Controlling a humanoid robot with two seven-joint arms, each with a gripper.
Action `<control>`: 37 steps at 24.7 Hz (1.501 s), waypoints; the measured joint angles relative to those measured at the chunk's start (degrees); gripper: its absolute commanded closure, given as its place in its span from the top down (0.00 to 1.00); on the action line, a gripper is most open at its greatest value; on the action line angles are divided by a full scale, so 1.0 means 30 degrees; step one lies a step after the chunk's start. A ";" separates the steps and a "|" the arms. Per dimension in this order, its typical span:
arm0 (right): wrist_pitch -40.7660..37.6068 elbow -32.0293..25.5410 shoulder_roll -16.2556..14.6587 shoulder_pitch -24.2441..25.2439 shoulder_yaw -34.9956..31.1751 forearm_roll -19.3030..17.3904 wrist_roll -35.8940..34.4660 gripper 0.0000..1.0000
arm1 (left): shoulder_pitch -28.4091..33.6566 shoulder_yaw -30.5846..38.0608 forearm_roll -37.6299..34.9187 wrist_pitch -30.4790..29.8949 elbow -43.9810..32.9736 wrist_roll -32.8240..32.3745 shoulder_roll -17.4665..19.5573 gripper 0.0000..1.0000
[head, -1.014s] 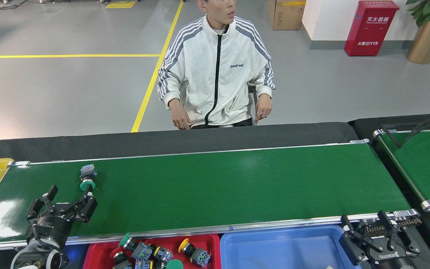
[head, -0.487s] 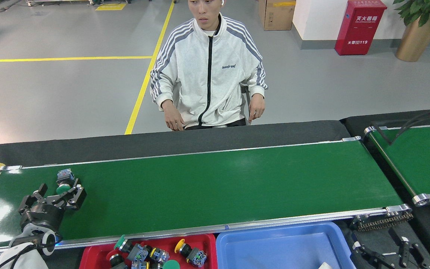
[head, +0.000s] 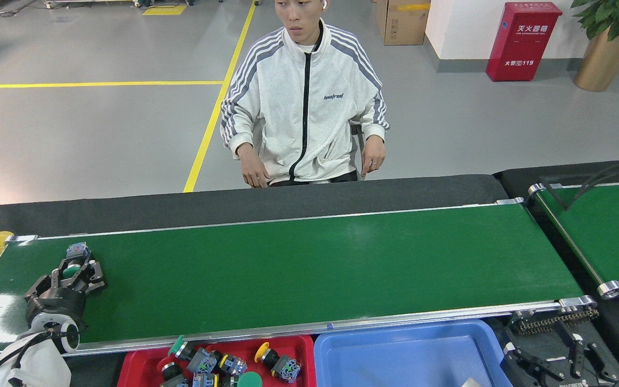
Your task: Pick switch part from conveyor to tray
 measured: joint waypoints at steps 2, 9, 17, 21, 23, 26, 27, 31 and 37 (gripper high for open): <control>0.0092 0.0192 0.0002 -0.0017 0.0000 0.0000 0.0000 1.00 | 0.2207 -0.0378 0.0683 -0.1697 -0.3465 0.0081 -0.0092 0.15; 0.0176 0.0173 0.0005 -0.0115 -0.0001 -0.0739 0.0006 1.00 | 1.2572 -0.0399 0.4186 -0.7767 -1.5791 -0.1378 -0.0092 0.60; 0.0119 -0.0472 0.0017 0.0013 -0.0028 -0.1031 -0.0524 1.00 | 1.5763 0.0333 0.5010 -0.9700 -1.8824 -0.1612 -0.1246 1.00; 0.0116 -0.0464 0.0016 0.0284 -0.0029 -0.1036 -0.0580 1.00 | 1.5816 0.0470 0.5012 -0.9746 -1.8848 -0.1615 -0.1486 1.00; 0.0116 -0.0456 0.0014 0.0299 -0.0029 -0.1051 -0.0598 1.00 | 1.5815 0.1146 0.5011 -0.9474 -1.8844 -0.1596 -0.2198 1.00; 0.0117 -0.0421 0.0011 0.0307 -0.0031 -0.1063 -0.0609 1.00 | 1.5816 0.2891 0.4990 -0.7751 -1.8753 -0.1550 -0.2972 1.00; 0.0117 -0.0418 0.0011 0.0308 -0.0032 -0.1074 -0.0611 1.00 | 1.5815 0.3456 0.4950 -0.6980 -1.8703 -0.1542 -0.3002 1.00; 0.0116 -0.0417 0.0000 0.0307 -0.0190 -0.1080 -0.0612 1.00 | 1.5844 0.4737 0.4925 -0.5507 -1.7856 -0.1484 -0.2983 1.00; 0.0116 -0.0418 -0.0047 0.0368 -0.0369 -0.1083 -0.0618 1.00 | 1.5772 0.5086 0.4855 -0.4976 -1.7607 -0.1468 -0.2983 1.00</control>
